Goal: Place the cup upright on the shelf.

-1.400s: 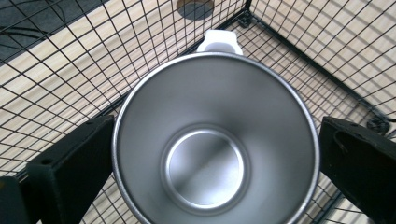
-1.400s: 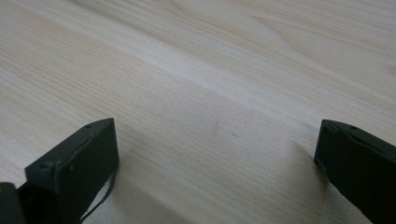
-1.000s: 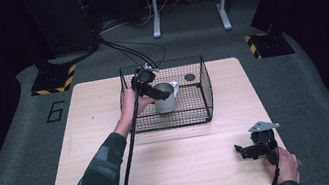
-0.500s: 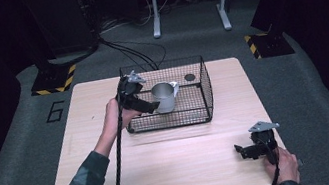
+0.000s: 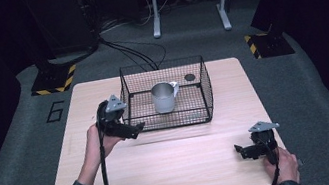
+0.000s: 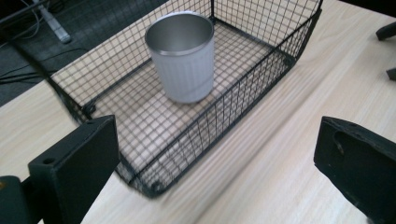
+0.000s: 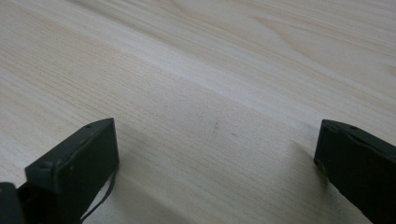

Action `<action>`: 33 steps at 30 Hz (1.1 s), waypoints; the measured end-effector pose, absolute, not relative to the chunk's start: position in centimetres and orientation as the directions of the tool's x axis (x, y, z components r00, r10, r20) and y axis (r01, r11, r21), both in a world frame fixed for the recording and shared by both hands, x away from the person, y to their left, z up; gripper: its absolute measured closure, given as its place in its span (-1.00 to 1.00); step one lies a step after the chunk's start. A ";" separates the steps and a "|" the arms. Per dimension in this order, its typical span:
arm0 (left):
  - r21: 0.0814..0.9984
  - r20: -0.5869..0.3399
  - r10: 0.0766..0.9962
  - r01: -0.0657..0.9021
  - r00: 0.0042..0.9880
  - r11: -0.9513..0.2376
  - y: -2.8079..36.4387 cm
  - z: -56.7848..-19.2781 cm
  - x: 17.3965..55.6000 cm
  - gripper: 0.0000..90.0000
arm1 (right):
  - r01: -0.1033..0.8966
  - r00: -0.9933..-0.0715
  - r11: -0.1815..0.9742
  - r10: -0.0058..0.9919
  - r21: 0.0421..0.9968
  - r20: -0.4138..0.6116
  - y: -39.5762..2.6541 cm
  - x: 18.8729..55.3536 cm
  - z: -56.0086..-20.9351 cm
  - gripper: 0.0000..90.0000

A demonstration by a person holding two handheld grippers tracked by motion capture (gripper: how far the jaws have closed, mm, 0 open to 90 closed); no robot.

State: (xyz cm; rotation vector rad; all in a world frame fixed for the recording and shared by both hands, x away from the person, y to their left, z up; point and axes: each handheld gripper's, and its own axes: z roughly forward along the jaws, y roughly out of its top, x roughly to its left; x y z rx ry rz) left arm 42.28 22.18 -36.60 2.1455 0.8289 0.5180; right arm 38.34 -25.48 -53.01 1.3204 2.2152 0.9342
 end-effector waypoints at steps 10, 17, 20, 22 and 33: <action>0.756 0.097 0.763 0.451 0.640 -0.474 26.8 -40.2 38.5 -0.99 | 0.611 -0.477 0.330 0.879 0.719 0.001 -25.5 38.3 -53.0 -1.00; 0.738 0.065 0.819 0.525 0.570 -0.423 29.8 -44.0 36.8 -0.99 | 0.610 -0.477 0.331 0.879 0.720 0.000 -25.5 38.3 -53.0 -1.00; 0.730 0.050 0.840 0.554 0.541 -0.400 30.5 -45.6 36.5 -1.00 | 0.610 -0.477 0.333 0.879 0.719 -0.002 -25.5 38.3 -53.0 -1.00; 0.720 0.014 0.856 0.588 0.517 -0.368 31.1 -47.2 36.2 -1.00 | 0.610 -0.477 0.332 0.879 0.720 -0.001 -25.5 38.3 -53.0 -1.00; 0.699 -0.004 0.894 0.641 0.448 -0.318 32.9 -52.0 36.3 -1.00 | 0.610 -0.477 0.332 0.879 0.720 -0.001 -25.5 38.3 -53.0 -1.00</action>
